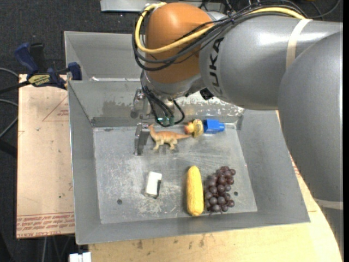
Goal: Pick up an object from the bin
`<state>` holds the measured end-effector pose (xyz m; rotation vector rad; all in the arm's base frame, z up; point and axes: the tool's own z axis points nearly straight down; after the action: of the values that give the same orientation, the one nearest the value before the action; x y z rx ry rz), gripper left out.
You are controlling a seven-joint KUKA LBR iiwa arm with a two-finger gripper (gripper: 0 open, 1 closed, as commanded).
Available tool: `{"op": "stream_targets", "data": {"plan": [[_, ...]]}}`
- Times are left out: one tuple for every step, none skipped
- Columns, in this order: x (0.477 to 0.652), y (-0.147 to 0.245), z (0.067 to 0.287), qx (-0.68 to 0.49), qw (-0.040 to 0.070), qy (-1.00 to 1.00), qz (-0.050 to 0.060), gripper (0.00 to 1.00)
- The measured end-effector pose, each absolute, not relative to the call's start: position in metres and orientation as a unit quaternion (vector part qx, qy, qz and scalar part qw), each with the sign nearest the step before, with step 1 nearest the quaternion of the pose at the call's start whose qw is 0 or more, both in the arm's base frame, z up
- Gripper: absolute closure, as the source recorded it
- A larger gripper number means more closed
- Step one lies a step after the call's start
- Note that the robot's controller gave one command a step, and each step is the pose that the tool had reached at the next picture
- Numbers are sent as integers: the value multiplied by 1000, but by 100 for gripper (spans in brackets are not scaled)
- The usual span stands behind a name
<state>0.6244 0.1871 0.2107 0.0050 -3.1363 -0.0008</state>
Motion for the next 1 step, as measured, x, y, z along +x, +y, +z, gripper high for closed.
{"op": "stream_targets", "data": {"plan": [[626, 186, 215, 0, -1, -1000, -1, 0]]}}
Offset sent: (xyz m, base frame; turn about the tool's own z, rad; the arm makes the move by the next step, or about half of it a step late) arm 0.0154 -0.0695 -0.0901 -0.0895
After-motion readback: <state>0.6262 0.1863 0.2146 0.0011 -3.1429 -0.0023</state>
